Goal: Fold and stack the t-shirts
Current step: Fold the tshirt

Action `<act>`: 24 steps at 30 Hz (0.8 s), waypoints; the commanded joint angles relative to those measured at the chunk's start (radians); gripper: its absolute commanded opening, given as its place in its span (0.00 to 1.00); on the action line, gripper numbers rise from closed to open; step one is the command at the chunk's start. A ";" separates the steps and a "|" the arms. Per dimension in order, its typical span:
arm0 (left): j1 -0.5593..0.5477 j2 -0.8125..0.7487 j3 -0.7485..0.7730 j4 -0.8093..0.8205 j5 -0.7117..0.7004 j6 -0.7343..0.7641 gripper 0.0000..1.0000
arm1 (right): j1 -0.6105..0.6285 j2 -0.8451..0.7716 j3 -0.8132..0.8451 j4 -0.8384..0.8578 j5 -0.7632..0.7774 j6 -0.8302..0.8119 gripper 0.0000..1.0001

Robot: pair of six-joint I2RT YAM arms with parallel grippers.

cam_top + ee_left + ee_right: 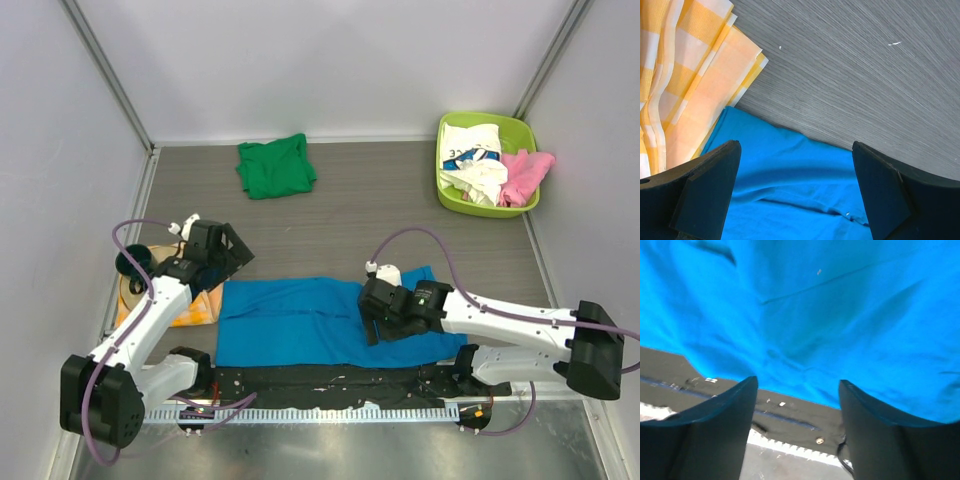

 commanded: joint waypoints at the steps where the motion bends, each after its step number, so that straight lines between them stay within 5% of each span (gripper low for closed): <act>1: -0.009 0.011 0.010 0.030 0.008 0.008 0.98 | 0.003 0.048 0.115 -0.082 0.285 0.032 0.82; 6: -0.012 0.025 0.036 0.020 -0.006 0.035 0.98 | -0.106 0.082 0.179 -0.050 0.450 0.017 0.88; 15: -0.174 0.192 0.197 0.000 -0.009 0.069 0.93 | -0.468 0.106 0.069 0.208 0.336 -0.052 0.87; 24: -0.278 0.308 0.194 0.002 0.005 -0.009 0.92 | -0.494 0.159 0.037 0.277 0.285 -0.070 0.86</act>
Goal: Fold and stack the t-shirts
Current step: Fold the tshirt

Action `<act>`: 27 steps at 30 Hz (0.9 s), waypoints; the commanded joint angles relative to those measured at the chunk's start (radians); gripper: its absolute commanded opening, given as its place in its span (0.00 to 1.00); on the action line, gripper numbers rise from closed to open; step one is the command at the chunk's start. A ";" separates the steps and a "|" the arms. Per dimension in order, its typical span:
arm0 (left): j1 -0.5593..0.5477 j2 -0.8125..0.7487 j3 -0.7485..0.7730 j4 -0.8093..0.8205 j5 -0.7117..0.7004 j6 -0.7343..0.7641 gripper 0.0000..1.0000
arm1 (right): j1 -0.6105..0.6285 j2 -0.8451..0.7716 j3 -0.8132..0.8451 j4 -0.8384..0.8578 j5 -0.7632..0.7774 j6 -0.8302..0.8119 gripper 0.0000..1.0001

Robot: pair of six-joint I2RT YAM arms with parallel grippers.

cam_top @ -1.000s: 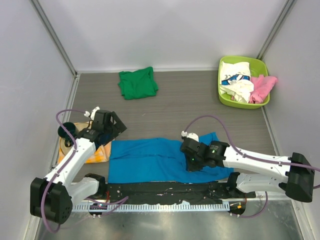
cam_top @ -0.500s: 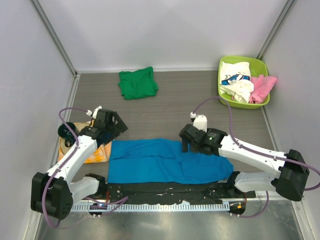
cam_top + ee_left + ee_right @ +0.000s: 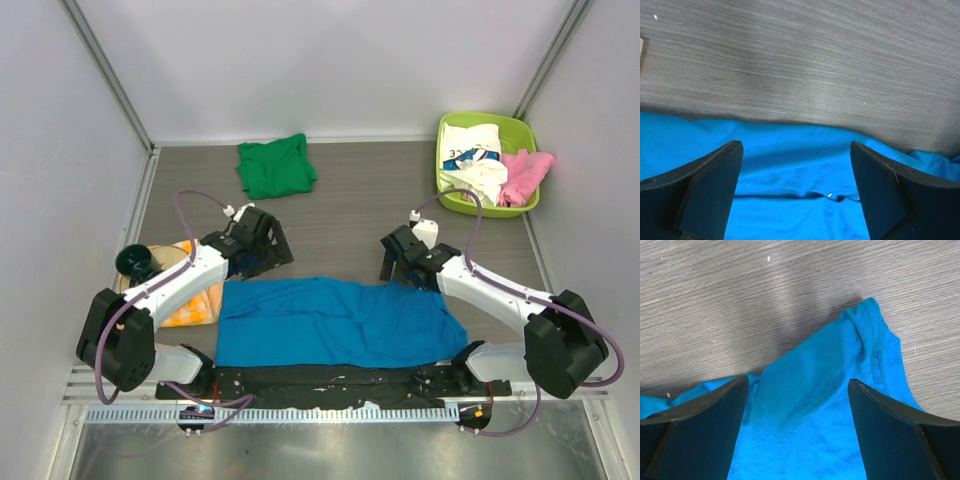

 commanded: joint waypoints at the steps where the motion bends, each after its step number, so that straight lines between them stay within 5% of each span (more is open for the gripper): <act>1: -0.019 0.007 -0.016 0.002 0.004 -0.038 0.92 | -0.006 -0.012 -0.004 0.054 0.001 -0.026 0.86; 12: -0.019 0.021 -0.119 0.000 -0.005 -0.058 0.93 | -0.026 0.020 -0.012 0.000 0.049 -0.038 0.86; 27: -0.003 0.280 -0.064 0.109 -0.114 -0.035 0.95 | -0.087 0.181 0.020 -0.033 0.114 0.017 0.86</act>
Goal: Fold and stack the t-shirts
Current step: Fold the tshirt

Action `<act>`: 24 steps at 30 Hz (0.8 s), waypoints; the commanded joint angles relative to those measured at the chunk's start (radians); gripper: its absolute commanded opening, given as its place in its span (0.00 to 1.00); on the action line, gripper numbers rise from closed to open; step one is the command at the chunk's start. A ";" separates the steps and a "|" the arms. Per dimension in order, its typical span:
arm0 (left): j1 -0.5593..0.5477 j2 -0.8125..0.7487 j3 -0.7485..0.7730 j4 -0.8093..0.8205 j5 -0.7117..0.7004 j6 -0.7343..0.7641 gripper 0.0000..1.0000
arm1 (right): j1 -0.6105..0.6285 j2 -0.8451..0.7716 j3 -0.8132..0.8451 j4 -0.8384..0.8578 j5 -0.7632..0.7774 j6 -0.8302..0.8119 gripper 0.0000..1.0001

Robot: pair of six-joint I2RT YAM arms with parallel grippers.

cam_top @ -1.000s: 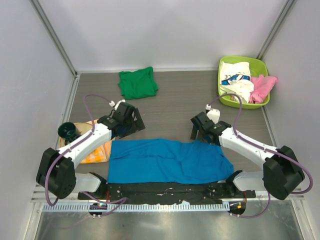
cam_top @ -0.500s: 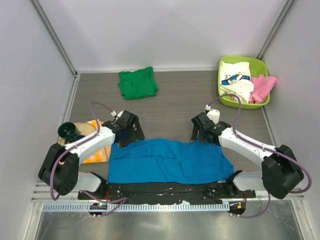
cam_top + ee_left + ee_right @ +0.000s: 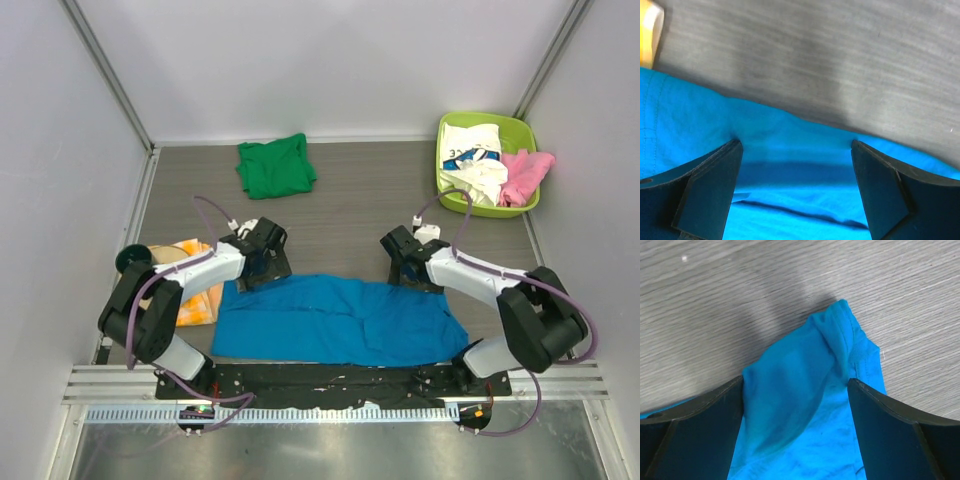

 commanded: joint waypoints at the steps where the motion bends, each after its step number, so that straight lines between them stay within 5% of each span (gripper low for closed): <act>1: 0.026 0.124 0.017 0.101 -0.031 0.015 0.95 | -0.034 0.088 0.048 -0.027 0.057 0.037 0.86; 14: 0.170 0.246 0.109 0.142 0.006 0.060 0.95 | -0.132 0.401 0.228 -0.041 0.117 0.040 0.86; 24: 0.207 0.279 0.215 0.142 0.063 0.087 0.95 | -0.214 0.491 0.442 -0.027 0.198 0.000 0.88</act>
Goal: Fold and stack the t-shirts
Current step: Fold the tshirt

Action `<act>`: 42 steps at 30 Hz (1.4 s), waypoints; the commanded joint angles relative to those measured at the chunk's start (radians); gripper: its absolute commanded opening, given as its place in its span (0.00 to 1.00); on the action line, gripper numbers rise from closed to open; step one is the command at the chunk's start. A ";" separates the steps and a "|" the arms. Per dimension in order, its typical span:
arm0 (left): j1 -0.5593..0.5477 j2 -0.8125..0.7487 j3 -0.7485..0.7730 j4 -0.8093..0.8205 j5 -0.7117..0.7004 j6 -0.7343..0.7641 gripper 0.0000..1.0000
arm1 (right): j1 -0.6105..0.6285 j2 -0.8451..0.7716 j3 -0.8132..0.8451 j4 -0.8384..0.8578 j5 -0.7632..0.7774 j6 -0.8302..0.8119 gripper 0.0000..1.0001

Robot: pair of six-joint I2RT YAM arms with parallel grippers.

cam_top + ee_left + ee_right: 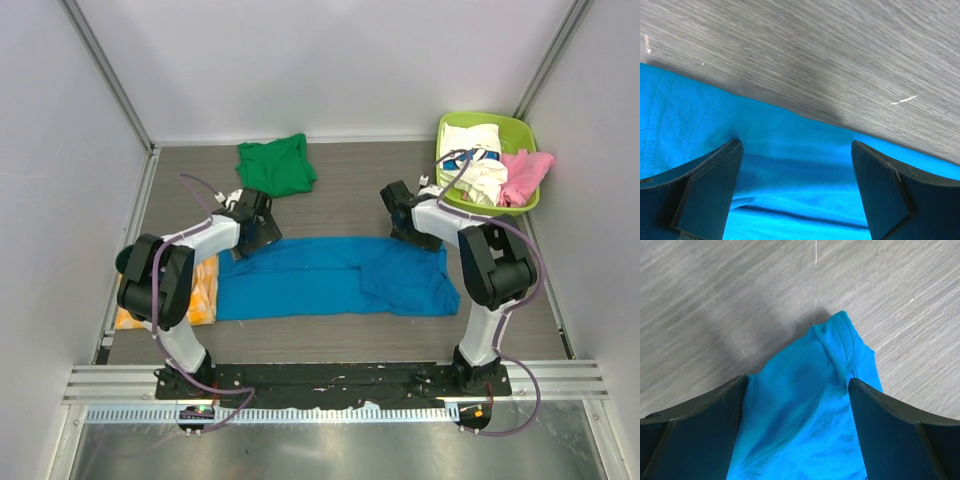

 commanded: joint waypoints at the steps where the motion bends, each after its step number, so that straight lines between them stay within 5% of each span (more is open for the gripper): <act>1: 0.012 0.044 0.004 0.019 0.084 0.009 0.95 | -0.017 0.056 0.052 -0.028 0.069 -0.032 0.89; 6: 0.012 -0.061 0.050 -0.013 0.115 0.003 0.97 | -0.017 -0.014 0.162 -0.056 0.127 -0.071 0.94; 11: 0.010 -0.211 0.098 -0.088 0.150 -0.013 0.98 | -0.004 -0.169 0.175 -0.043 0.019 -0.117 1.00; 15: 0.009 -0.369 0.086 -0.143 0.141 -0.023 1.00 | -0.002 -0.269 0.091 -0.013 -0.243 -0.086 1.00; 21: 0.009 -0.501 0.034 -0.223 0.145 -0.003 1.00 | 0.003 -0.474 -0.227 0.306 -0.610 0.087 1.00; 29: 0.009 -0.645 -0.072 -0.240 0.162 0.005 1.00 | 0.007 -0.525 -0.374 0.478 -0.652 0.115 1.00; 42: 0.010 -0.636 -0.065 -0.262 0.139 0.042 1.00 | 0.001 -0.356 -0.371 0.625 -0.603 0.081 0.99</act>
